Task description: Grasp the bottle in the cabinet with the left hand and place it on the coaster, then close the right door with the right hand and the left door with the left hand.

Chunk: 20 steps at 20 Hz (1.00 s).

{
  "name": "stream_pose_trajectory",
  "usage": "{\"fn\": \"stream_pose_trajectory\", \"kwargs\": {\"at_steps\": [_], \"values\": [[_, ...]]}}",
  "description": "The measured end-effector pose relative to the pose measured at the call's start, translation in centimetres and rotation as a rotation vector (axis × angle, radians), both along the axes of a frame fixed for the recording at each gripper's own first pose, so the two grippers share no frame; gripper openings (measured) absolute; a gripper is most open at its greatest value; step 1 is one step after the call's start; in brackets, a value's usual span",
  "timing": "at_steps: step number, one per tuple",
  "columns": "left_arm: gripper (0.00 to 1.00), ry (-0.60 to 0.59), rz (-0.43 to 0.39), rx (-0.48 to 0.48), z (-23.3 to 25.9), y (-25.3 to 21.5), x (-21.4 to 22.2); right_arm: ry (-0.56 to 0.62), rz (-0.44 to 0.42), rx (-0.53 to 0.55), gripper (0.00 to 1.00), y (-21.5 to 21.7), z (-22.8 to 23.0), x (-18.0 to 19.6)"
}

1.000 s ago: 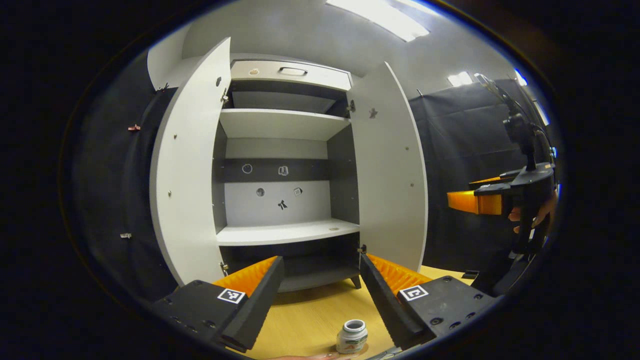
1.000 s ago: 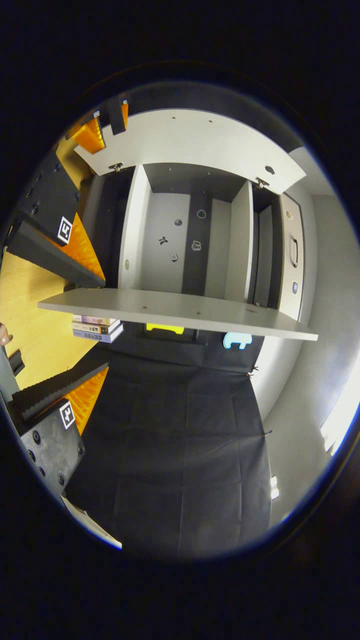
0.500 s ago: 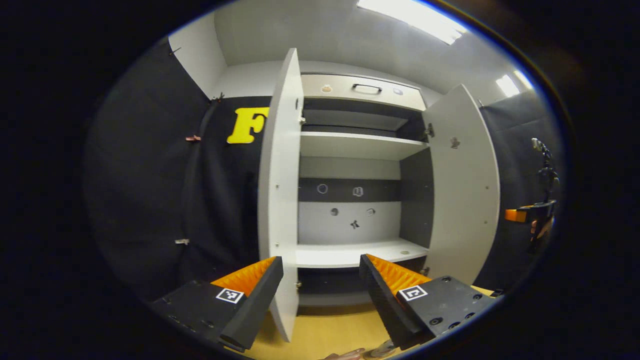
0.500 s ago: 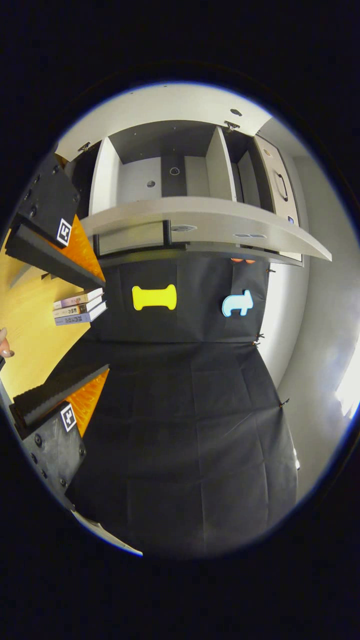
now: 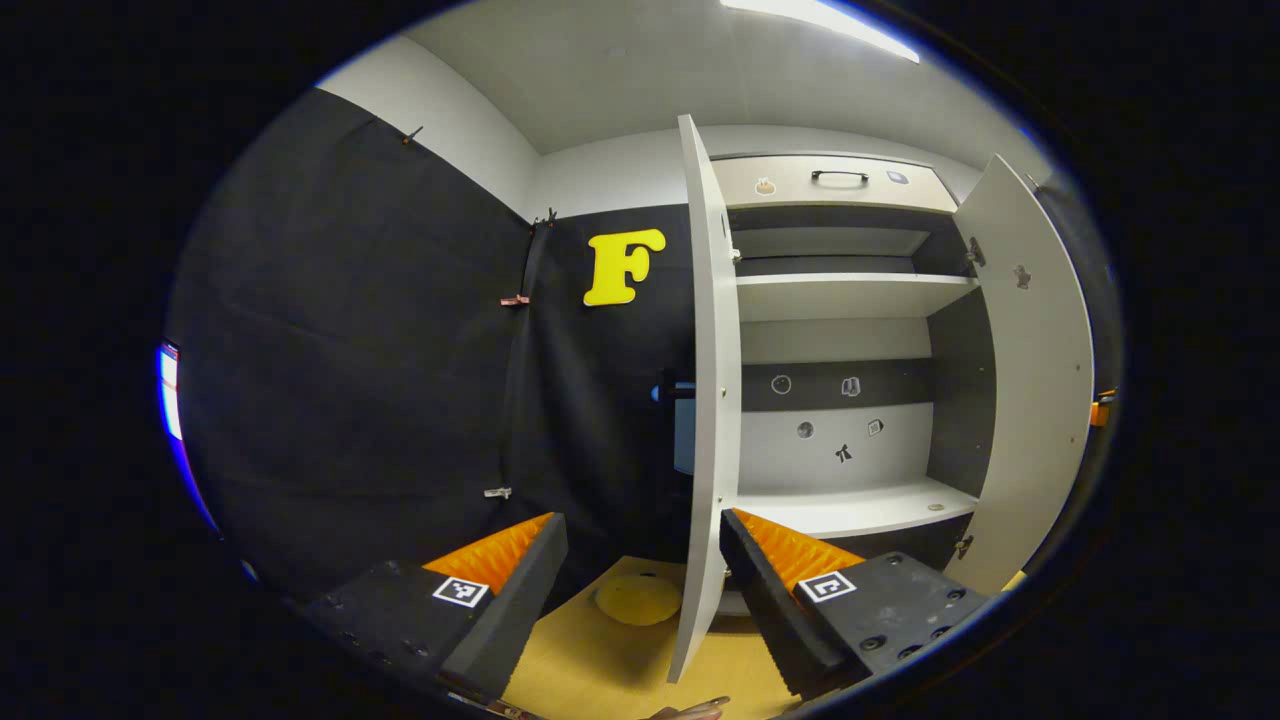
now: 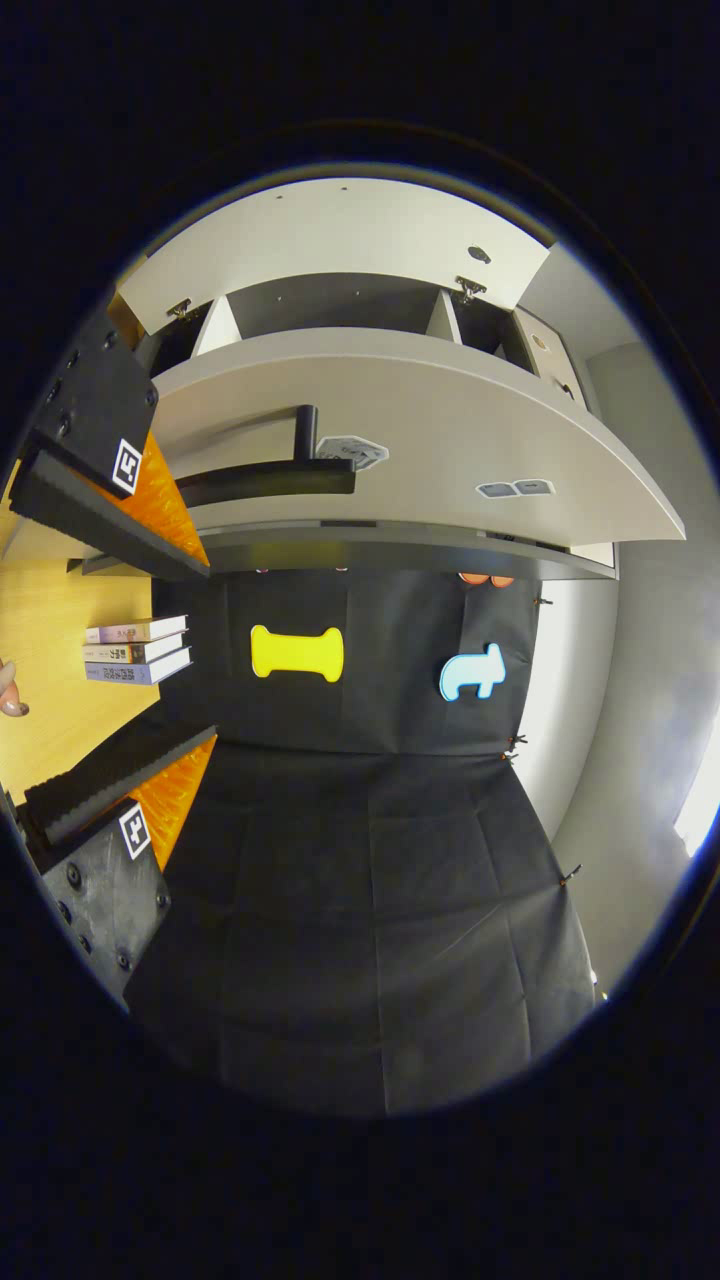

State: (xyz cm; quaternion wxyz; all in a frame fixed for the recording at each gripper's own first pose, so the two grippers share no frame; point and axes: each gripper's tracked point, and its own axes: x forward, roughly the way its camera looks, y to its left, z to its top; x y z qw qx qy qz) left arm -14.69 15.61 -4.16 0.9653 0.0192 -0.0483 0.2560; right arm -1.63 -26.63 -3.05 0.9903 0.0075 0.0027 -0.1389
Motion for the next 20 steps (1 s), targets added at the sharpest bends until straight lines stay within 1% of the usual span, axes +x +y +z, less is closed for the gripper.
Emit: {"fn": "stream_pose_trajectory", "kwargs": {"at_steps": [2,3,5,7,10,11,13,14,15,17,20], "values": [[0.96,0.014,0.022,-0.006,-0.4,0.7,-0.3,-0.005,0.009,-0.04,0.95,1.1,0.4,0.1],[0.96,0.016,0.026,-0.012,-0.5,0.9,-0.3,-0.005,0.028,-0.046,0.96,2.1,0.4,0.2],[0.96,0.019,0.026,-0.022,-0.7,1.8,0.0,-0.002,0.077,-0.023,0.96,4.8,0.3,0.6],[0.96,0.029,0.033,-0.005,-0.8,3.0,0.3,0.002,0.121,0.0,0.95,7.4,0.0,1.2],[0.96,0.034,0.017,0.011,-0.5,4.4,1.3,0.0,0.171,-0.001,0.94,10.9,-0.1,2.6],[0.96,0.036,0.011,0.011,-0.6,4.3,1.1,0.018,0.203,-0.011,0.94,12.4,-0.5,2.8],[0.96,0.043,0.001,0.014,-0.4,5.2,1.8,0.046,0.306,-0.045,0.94,16.0,-1.1,2.2],[0.96,0.038,-0.005,0.017,-0.2,5.9,2.4,0.056,0.324,-0.071,0.94,17.0,-1.6,1.6],[0.96,0.03,-0.016,0.018,0.1,7.2,3.2,0.072,0.319,-0.108,0.97,17.2,-2.0,1.1],[0.96,0.022,-0.038,0.016,0.4,8.6,5.0,0.101,0.276,-0.148,0.98,16.8,-2.8,0.1],[0.96,0.019,-0.076,0.013,0.7,9.6,7.5,0.098,0.234,-0.083,0.97,17.1,-2.9,-1.2]]}}
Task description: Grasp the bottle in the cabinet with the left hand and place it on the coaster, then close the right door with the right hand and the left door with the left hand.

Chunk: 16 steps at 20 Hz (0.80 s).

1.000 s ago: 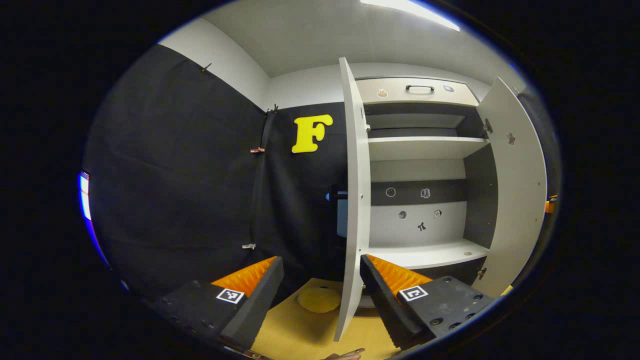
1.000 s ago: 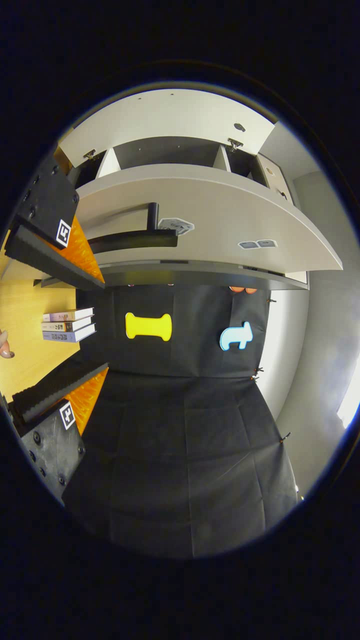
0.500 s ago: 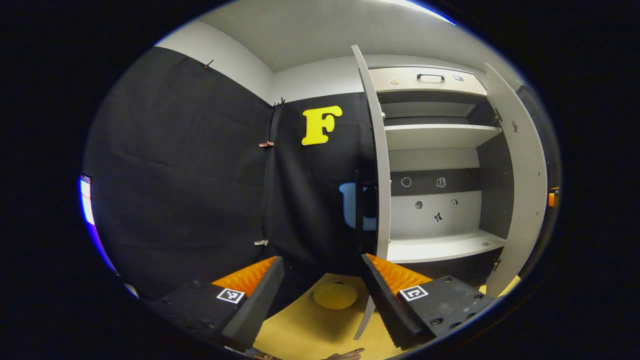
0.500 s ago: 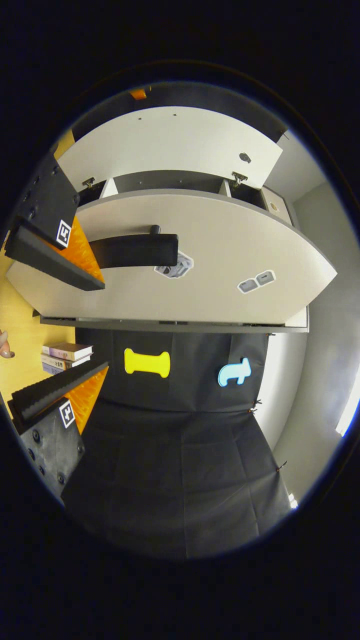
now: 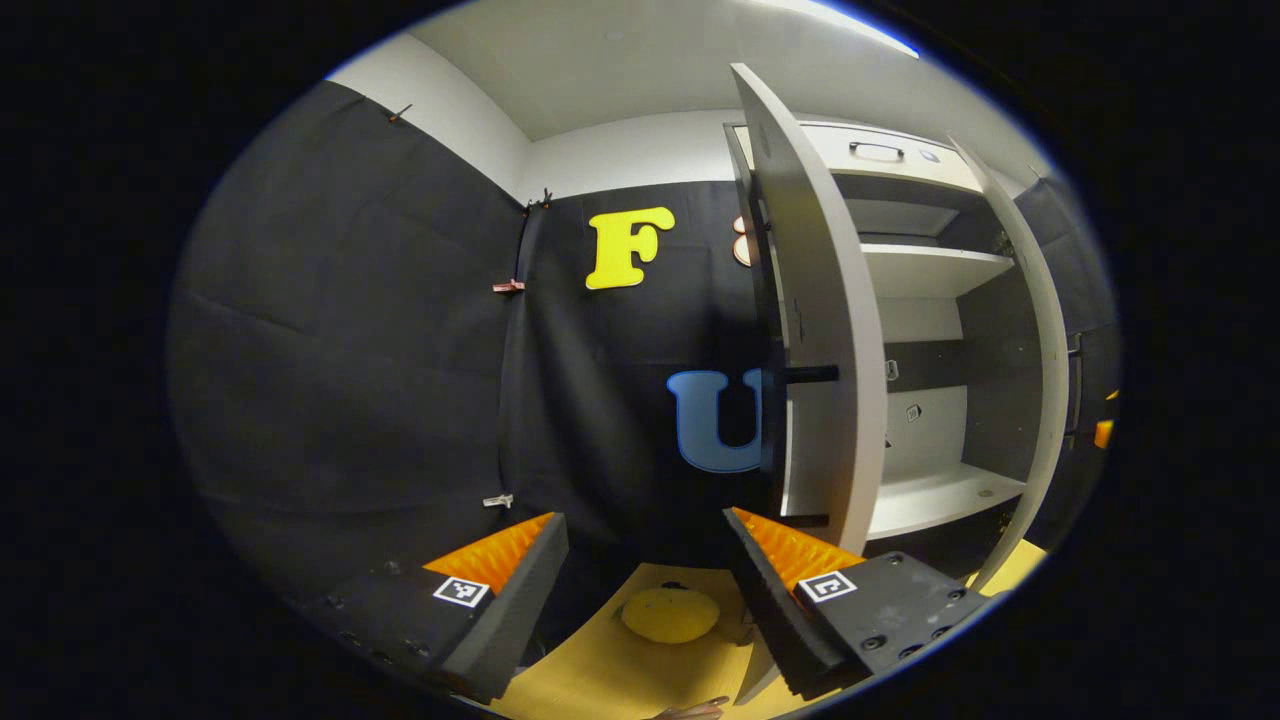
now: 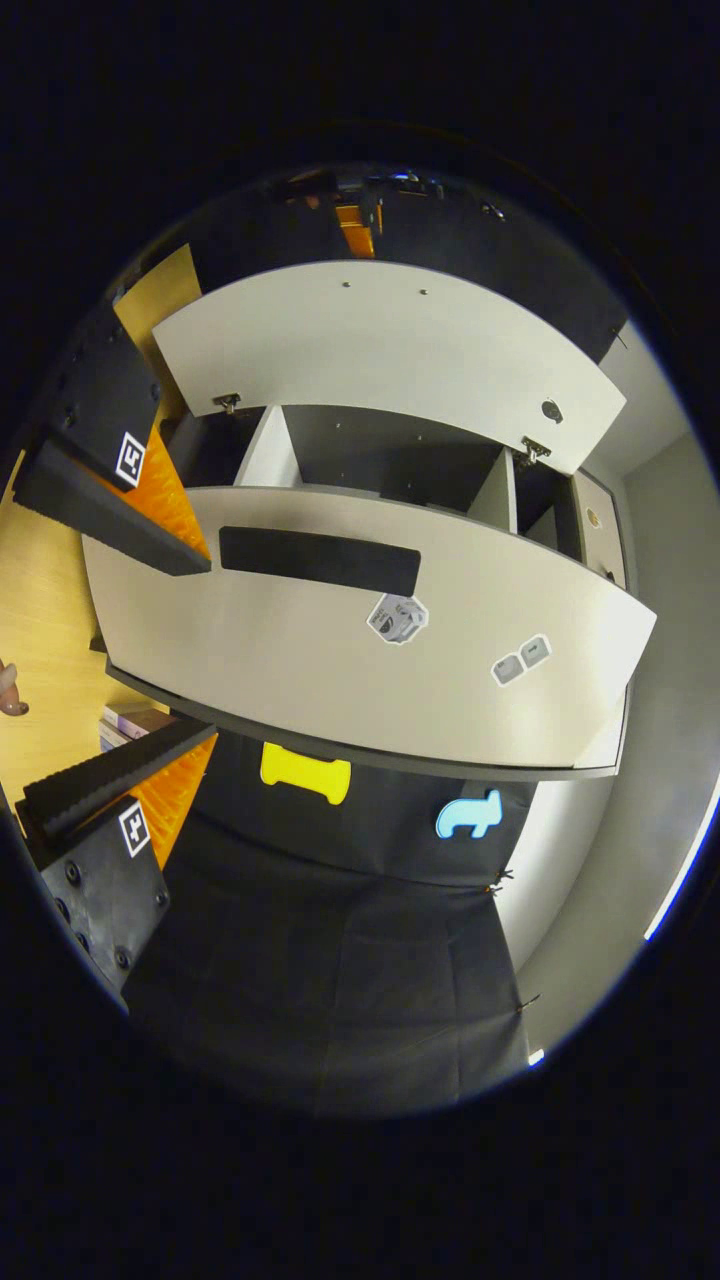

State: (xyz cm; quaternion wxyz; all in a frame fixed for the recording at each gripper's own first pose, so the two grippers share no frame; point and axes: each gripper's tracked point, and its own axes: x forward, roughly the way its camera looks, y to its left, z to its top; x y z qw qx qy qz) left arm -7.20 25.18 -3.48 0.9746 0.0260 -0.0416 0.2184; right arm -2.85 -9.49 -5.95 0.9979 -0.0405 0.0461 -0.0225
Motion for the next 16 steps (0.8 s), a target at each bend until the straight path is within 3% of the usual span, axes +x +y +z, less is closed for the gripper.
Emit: {"fn": "stream_pose_trajectory", "kwargs": {"at_steps": [6,10,15,16], "values": [[0.96,0.01,-0.083,-0.007,-0.7,0.2,3.3,-0.003,-0.089,0.017,0.98,-0.2,0.4,-1.8],[0.9,0.032,-0.142,-0.008,-0.8,-0.7,3.9,0.013,-0.144,0.019,0.98,-0.7,-0.3,-2.8],[0.85,0.042,-0.274,-0.042,-1.1,-5.5,4.7,0.017,-0.166,0.047,0.98,-1.0,-0.5,-2.9],[0.89,0.042,-0.315,-0.048,-1.2,-7.1,5.4,0.018,-0.162,0.046,0.97,-1.0,-0.5,-2.8]]}}
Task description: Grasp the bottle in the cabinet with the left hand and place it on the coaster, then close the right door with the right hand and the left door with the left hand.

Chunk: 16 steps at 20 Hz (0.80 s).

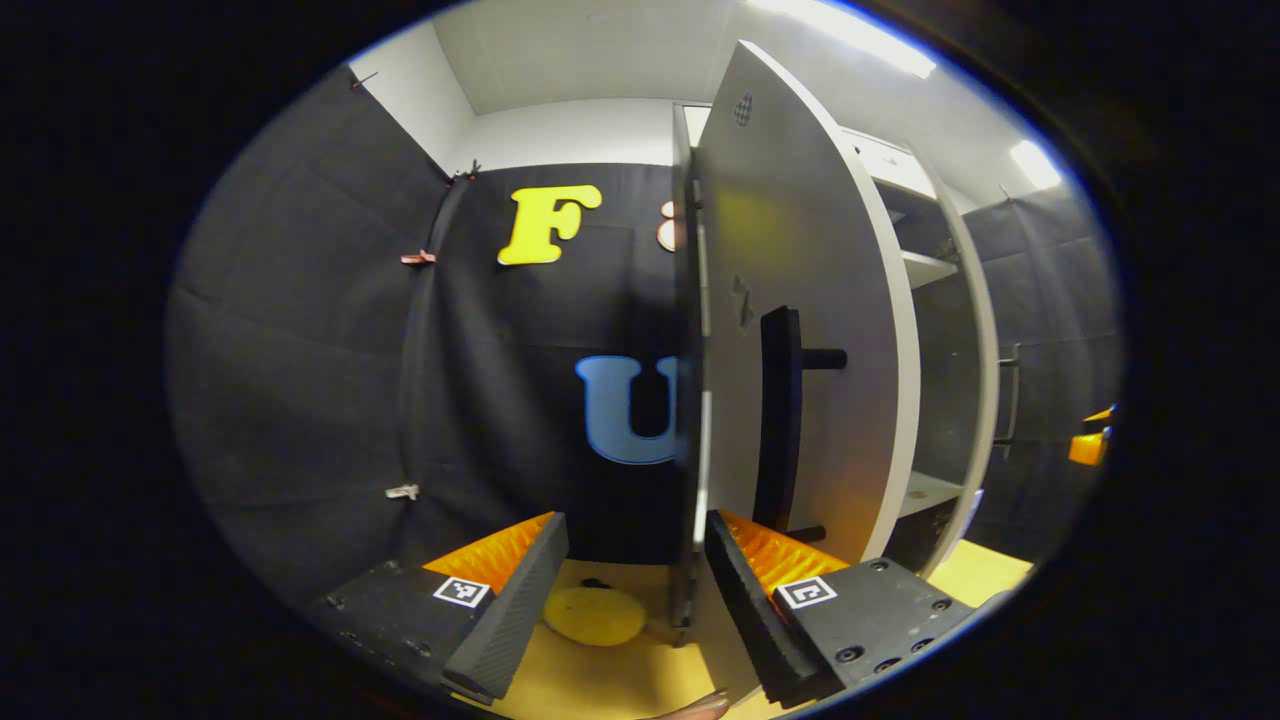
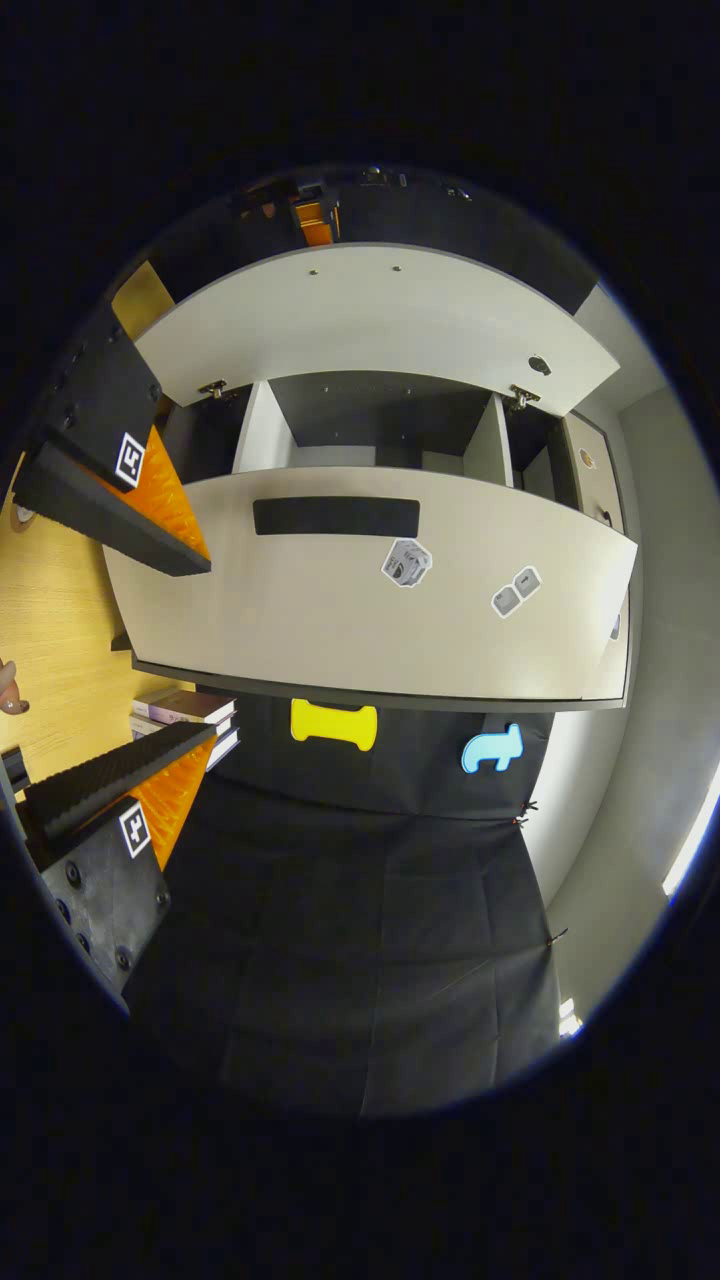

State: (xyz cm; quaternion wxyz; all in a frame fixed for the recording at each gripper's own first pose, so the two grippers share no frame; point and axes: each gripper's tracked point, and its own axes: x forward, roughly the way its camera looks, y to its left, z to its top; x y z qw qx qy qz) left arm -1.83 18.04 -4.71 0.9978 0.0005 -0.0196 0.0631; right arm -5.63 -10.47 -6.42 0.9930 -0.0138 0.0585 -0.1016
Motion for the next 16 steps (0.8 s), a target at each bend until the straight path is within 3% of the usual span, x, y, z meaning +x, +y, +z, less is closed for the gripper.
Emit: {"fn": "stream_pose_trajectory", "kwargs": {"at_steps": [8,11,16], "values": [[0.93,-0.009,-0.211,-0.08,0.0,-13.6,3.7,-0.012,0.063,0.025,0.97,-1.7,0.4,2.4],[0.91,0.022,-0.195,-0.016,-0.4,-14.0,3.8,-0.019,0.084,0.039,0.98,-1.7,0.4,3.0],[0.94,0.045,-0.173,-0.011,-1.5,-14.2,3.9,-0.031,0.132,0.069,0.98,-0.6,0.6,3.9]]}}
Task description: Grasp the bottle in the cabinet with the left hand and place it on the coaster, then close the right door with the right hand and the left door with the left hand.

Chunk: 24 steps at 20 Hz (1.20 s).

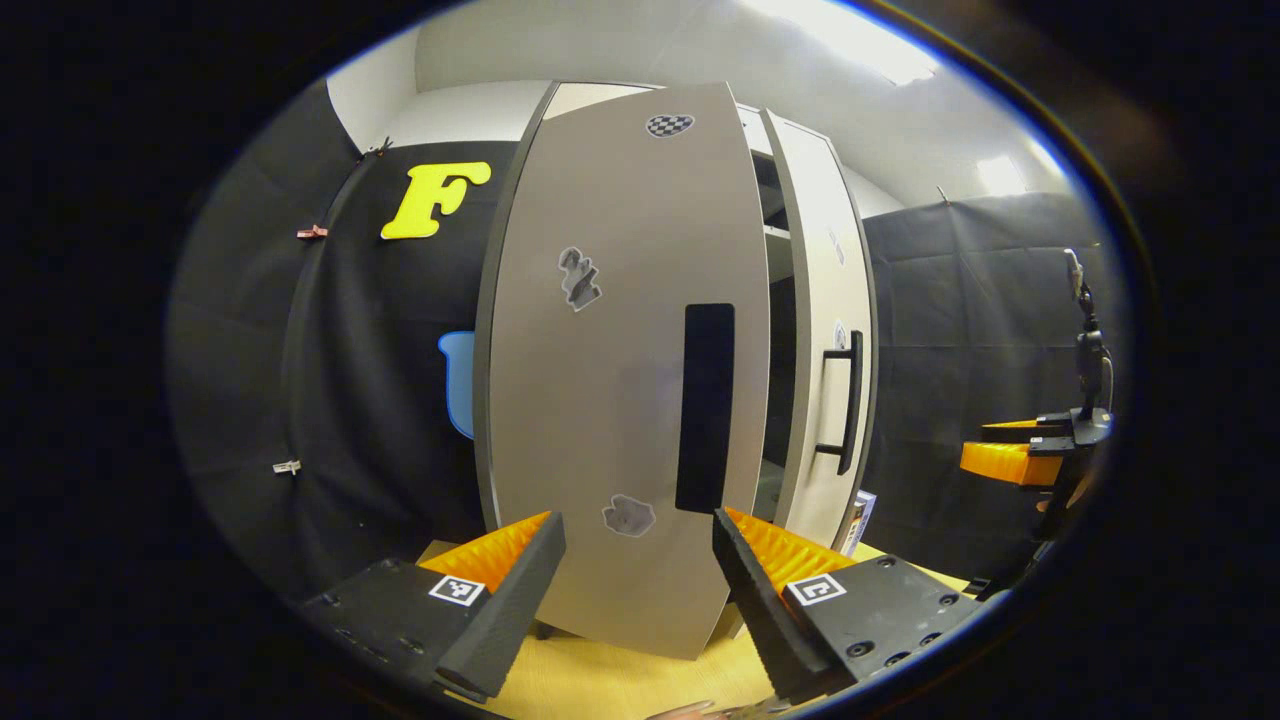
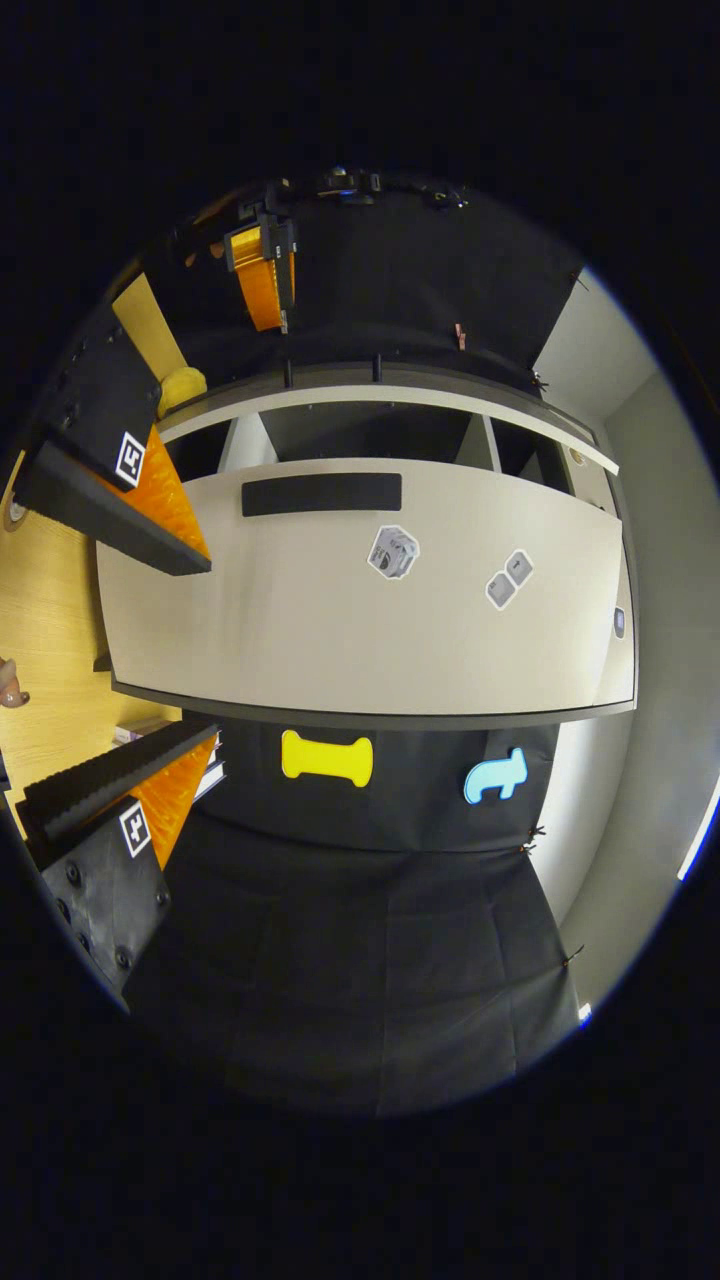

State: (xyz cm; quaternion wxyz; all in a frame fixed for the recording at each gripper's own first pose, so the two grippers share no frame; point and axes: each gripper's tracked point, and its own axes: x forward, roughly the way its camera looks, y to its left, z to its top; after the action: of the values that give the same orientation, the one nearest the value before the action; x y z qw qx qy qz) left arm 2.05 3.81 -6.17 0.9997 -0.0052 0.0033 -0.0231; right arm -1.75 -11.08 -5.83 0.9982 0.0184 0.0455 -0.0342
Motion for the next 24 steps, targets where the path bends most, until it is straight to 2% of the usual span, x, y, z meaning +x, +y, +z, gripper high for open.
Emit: {"fn": "stream_pose_trajectory", "kwargs": {"at_steps": [1,2,10,11,13,16,17,20,22,24], "values": [[0.91,0.0,0.01,0.002,0.1,0.1,0.1,-0.006,0.002,0.008,0.98,0.1,0.2,0.4],[0.94,-0.003,0.019,0.001,0.1,0.1,0.1,-0.015,0.003,0.017,0.97,0.3,0.5,0.6],[0.94,-0.013,0.016,0.02,-0.3,-0.6,0.8,-0.026,0.019,0.015,0.97,0.6,0.5,1.3],[0.91,-0.016,0.013,0.019,-0.1,-0.7,1.0,-0.023,0.018,0.019,0.97,0.5,0.4,1.2],[0.94,-0.027,0.014,0.028,0.2,-0.8,1.0,-0.027,0.015,0.032,0.98,0.5,0.6,1.1],[0.94,-0.039,0.004,0.029,0.3,-1.1,1.1,-0.026,-0.012,0.029,0.98,-0.3,0.7,1.1],[0.91,-0.039,0.007,0.026,0.3,-1.1,1.2,-0.022,-0.016,0.034,0.97,-0.5,0.6,1.2],[0.94,-0.039,0.009,0.021,0.1,-0.8,1.4,-0.014,-0.019,0.051,0.98,-0.5,0.4,1.3],[0.91,-0.035,0.01,0.017,0.0,-0.7,1.4,-0.024,-0.015,0.046,0.98,-0.5,0.9,1.1],[0.94,-0.034,0.015,0.018,-0.1,-0.6,1.5,-0.037,-0.008,0.046,0.98,-0.3,1.2,1.1]]}}
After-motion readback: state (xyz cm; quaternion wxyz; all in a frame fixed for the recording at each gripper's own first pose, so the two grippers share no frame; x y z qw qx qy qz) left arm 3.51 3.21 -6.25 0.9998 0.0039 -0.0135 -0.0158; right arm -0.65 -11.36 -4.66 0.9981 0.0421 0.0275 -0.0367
